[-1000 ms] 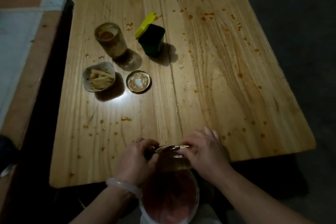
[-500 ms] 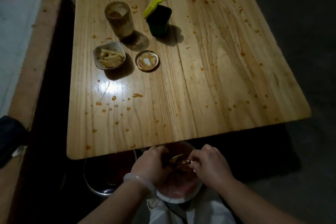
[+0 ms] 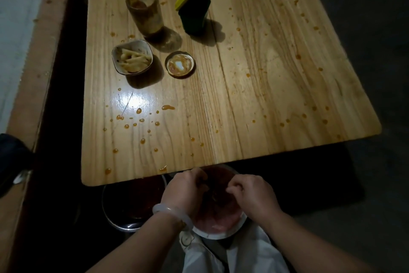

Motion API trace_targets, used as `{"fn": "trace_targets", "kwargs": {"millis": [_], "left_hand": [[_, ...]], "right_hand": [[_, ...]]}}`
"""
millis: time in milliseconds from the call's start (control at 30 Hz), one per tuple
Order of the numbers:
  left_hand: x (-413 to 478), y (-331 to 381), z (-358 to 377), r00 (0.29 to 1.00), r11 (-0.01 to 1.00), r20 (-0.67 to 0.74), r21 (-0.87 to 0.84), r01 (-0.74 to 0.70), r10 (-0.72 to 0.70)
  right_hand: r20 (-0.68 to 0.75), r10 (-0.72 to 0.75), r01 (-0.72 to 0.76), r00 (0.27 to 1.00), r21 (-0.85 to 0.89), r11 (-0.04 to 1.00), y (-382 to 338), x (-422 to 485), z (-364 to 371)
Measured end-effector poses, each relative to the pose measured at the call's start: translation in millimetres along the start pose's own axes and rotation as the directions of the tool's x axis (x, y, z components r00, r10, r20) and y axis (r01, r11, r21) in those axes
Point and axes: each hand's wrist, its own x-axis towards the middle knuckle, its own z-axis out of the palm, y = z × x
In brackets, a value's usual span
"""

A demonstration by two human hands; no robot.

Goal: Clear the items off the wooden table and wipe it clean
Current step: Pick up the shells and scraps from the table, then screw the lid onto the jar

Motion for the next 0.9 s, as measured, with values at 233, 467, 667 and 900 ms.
{"fn": "trace_targets", "kwargs": {"millis": [233,467,667,900], "left_hand": [[8,18,-13,0.994,0.999,-0.104,-0.044,-0.020,0.015],[33,30,-25,0.973,0.987,-0.228,-0.159,0.008,-0.044],[72,44,-47,0.928,0.985,-0.364,-0.172,0.020,-0.083],[123,58,-70,0.884,0.966,-0.398,-0.185,0.182,-0.244]], "right_hand": [[-0.145,-0.121,0.128,0.982,0.042,0.991,-40,17,-26],[-0.247,-0.232,0.266,0.941,0.114,0.957,-64,51,-43],[-0.221,-0.309,0.335,0.925,0.090,0.938,-78,91,-69],[-0.112,-0.346,0.350,0.932,0.018,0.937,-97,149,-102]]}}
